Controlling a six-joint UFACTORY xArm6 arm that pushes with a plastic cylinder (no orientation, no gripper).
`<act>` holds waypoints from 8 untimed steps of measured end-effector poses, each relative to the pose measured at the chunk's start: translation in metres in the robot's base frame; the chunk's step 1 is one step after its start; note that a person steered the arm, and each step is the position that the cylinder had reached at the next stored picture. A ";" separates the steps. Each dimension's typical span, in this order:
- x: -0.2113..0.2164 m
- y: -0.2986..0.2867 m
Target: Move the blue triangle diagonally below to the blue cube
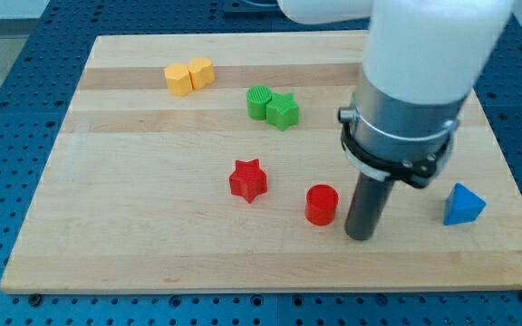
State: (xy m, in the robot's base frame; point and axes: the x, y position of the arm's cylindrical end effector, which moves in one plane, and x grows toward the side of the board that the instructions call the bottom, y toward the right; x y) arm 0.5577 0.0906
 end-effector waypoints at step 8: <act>-0.004 0.157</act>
State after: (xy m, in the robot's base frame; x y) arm 0.5539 0.2476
